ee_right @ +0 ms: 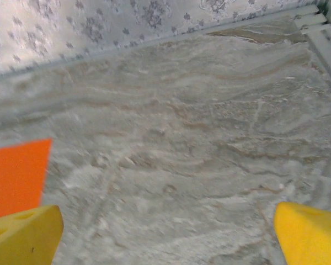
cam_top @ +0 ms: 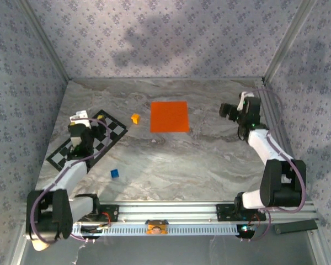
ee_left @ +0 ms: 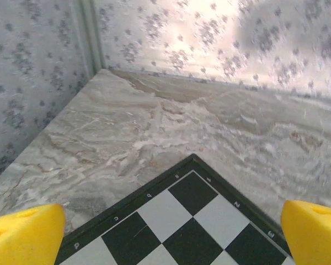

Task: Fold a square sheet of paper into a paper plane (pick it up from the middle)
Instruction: Move the square sheet of paper to the center of the table.

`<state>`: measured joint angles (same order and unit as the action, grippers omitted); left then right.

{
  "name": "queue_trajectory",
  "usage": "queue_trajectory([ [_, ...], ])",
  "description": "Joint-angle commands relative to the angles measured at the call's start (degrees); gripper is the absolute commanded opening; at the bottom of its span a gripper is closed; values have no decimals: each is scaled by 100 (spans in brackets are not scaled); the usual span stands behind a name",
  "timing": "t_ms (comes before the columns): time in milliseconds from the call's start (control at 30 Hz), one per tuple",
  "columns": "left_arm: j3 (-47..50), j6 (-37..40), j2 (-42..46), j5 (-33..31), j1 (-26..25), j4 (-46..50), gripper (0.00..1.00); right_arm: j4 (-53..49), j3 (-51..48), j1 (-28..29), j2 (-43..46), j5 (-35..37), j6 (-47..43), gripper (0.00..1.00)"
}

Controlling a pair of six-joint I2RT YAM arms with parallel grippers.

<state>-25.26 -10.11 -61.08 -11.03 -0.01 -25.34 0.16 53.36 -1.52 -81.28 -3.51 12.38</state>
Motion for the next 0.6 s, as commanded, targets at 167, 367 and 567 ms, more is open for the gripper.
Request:
queue_trajectory([
  [167,-1372,-2012,516,548,170,3308,100,-1448,827,30,-1176,-2034,1613,100],
  [367,-1516,-2832,390,3105,184,2777,100,-1759,1441,740,-1769,-2311,1557,99],
  [567,-2063,-2728,-298,2965,-905,3343,100,-1930,2294,1358,-2484,-2431,1637,98],
])
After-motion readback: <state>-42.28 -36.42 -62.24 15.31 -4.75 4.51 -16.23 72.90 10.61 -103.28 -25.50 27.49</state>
